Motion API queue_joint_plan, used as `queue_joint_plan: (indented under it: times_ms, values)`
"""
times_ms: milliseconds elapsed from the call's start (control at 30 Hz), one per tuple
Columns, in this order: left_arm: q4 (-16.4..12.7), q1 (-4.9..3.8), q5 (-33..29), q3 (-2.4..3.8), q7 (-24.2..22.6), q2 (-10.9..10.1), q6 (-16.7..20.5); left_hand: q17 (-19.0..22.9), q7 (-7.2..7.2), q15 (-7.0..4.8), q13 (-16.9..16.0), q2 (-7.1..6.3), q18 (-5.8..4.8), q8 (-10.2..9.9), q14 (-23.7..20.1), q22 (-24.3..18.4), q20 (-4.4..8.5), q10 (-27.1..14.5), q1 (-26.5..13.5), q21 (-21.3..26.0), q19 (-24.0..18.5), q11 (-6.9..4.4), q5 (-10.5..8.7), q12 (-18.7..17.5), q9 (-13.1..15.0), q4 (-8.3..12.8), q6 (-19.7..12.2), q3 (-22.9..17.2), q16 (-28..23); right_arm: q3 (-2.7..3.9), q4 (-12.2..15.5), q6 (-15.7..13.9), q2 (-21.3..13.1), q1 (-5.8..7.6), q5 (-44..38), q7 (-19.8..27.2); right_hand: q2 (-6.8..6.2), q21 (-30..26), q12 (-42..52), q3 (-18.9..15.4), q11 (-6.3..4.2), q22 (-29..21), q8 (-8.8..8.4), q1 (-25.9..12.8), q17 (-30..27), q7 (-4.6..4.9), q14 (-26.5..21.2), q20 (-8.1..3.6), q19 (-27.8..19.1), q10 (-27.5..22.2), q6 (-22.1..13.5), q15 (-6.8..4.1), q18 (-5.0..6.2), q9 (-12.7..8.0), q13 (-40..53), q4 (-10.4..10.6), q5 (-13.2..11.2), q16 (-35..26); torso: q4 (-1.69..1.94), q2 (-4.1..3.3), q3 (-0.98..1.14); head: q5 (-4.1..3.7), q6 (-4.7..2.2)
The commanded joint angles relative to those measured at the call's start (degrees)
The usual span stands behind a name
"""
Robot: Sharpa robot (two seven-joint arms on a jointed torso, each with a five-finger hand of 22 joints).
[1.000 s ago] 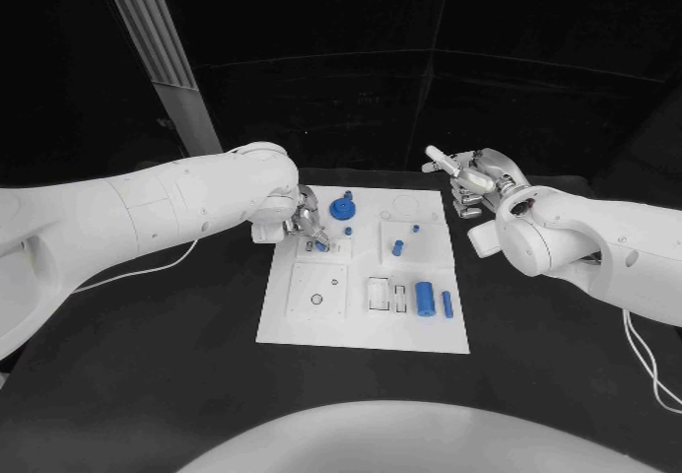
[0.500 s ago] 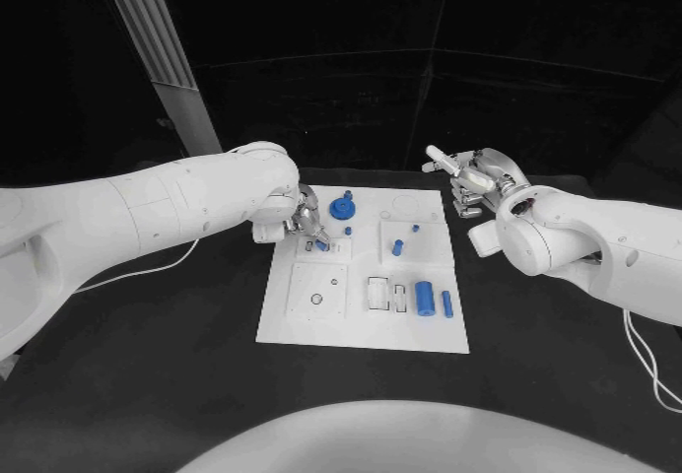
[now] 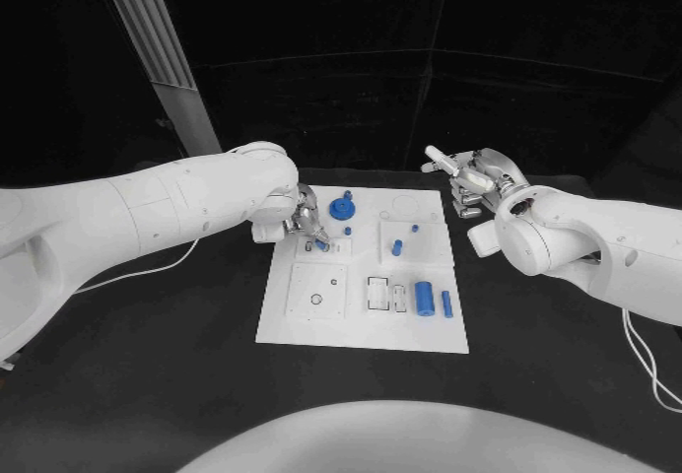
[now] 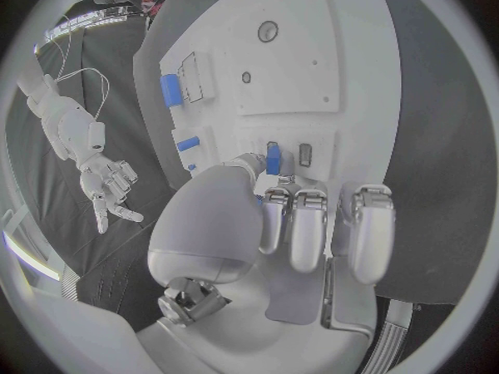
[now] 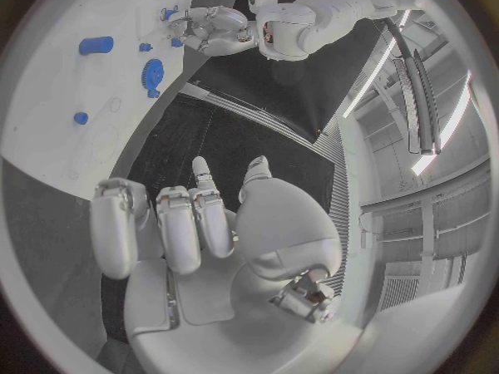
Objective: Assemble the parts on the task board
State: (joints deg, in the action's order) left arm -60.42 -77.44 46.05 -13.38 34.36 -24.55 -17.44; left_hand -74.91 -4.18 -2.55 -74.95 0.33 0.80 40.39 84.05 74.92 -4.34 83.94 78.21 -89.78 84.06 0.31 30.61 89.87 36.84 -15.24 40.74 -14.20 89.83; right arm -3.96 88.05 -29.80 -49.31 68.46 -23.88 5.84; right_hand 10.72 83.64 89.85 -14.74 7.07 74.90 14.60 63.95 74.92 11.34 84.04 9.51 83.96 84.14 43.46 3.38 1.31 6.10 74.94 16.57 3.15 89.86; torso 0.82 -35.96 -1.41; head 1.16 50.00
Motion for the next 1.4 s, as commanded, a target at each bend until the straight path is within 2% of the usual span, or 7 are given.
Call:
queue_joint_plan:
  times_ms: [33, 267, 767, 1133, 1400]
  values:
    - [0.1, 0.04, 0.0, -0.02, -0.2, 0.1, -1.2, -15.1, 0.45, -0.19, -15.1, 0.26, -0.80, 0.4, 6.0, 15.1, 0.26, 6.1, -0.2, -0.2, 5.9, -0.04, -0.23, 0.1, 5.6, 0.2, -0.1, -0.6, 0.2, 0.03, 0.1, -0.3, 0.0, 0.09, -0.2, 0.2, 0.21, -0.3, 0.1, -0.2, 0.33, 12.4, 0.23, 0.5, 15.1, 0.37, 6.0, 0.32, 1.0, 5.9, -0.3, 0.29, 0.60, 0.1, 15.1, 0.0, -0.2, 0.1, 0.00, 0.00, -0.01, -0.16, 0.00]
    - [0.5, 0.08, 0.0, -0.02, -0.2, 0.4, -1.6, -15.1, 0.42, -0.19, -15.1, 0.13, -0.80, 0.3, 6.0, 15.1, 0.26, 6.1, -0.2, -0.2, 5.9, -0.02, -0.32, 0.1, 5.7, 0.2, -0.1, -0.6, 0.2, 0.03, 0.1, -0.2, -0.1, 0.09, -0.2, 0.1, 0.22, -0.3, 0.1, -0.2, 0.34, 12.4, 0.28, 0.6, 15.1, 0.38, 6.0, 0.32, 0.9, 5.9, -0.4, 0.30, 0.61, 0.1, 15.1, 0.0, -0.2, 0.1, 0.00, 0.01, 0.06, -0.10, -0.03]
    - [0.7, 0.16, 0.0, -0.02, -0.1, 0.6, -2.4, -15.1, 0.40, -0.19, -15.1, 0.13, -0.80, 0.3, 6.0, 15.1, 0.25, 6.1, -0.3, -0.2, 5.9, 0.00, -0.39, 0.1, 5.7, 0.2, -0.2, -0.7, 0.2, 0.03, 0.3, -0.4, -0.2, 0.10, -0.2, 0.1, 0.22, -0.3, 0.1, -0.2, 0.34, 12.4, 0.28, 0.6, 15.1, 0.38, 6.0, 0.32, 0.9, 5.9, -0.4, 0.30, 0.61, 0.1, 15.1, 0.0, -0.2, 0.1, 0.02, -0.03, 0.02, -0.37, 0.00]
    - [0.9, 0.22, 0.0, -0.02, -0.3, 0.9, -2.9, -15.1, 0.38, -0.18, -15.1, -0.07, -0.80, 0.3, 6.0, 15.1, 0.24, 6.1, -0.4, -0.2, 5.9, 0.03, -0.54, 0.1, 5.9, 0.2, -0.2, -0.8, 0.2, 0.03, 0.3, -0.3, -0.1, 0.10, -0.2, 0.1, 0.22, -0.3, 0.1, -0.2, 0.34, 12.4, 0.28, 0.6, 15.1, 0.38, 6.0, 0.32, 0.9, 5.9, -0.4, 0.30, 0.61, 0.1, 15.1, 0.0, -0.2, 0.1, 0.03, -0.02, 0.00, -0.29, 0.00]
    - [1.1, 0.23, 0.0, -0.02, -0.1, 0.9, -2.8, -15.1, 0.28, -0.12, -15.1, -0.31, -0.80, 0.2, 6.0, 15.1, 0.21, 6.1, -0.9, -0.2, 5.9, 0.13, -1.39, 0.1, 6.2, -0.1, -0.4, -0.9, 0.2, 0.03, 0.3, -0.3, -0.1, 0.10, -0.2, 0.1, 0.22, -0.3, 0.1, -0.2, 0.34, 12.4, 0.28, 0.6, 15.1, 0.38, 6.0, 0.32, 0.9, 5.9, -0.4, 0.30, 0.61, 0.1, 15.1, 0.0, -0.2, 0.1, 0.04, -0.03, 0.01, -0.39, 0.00]
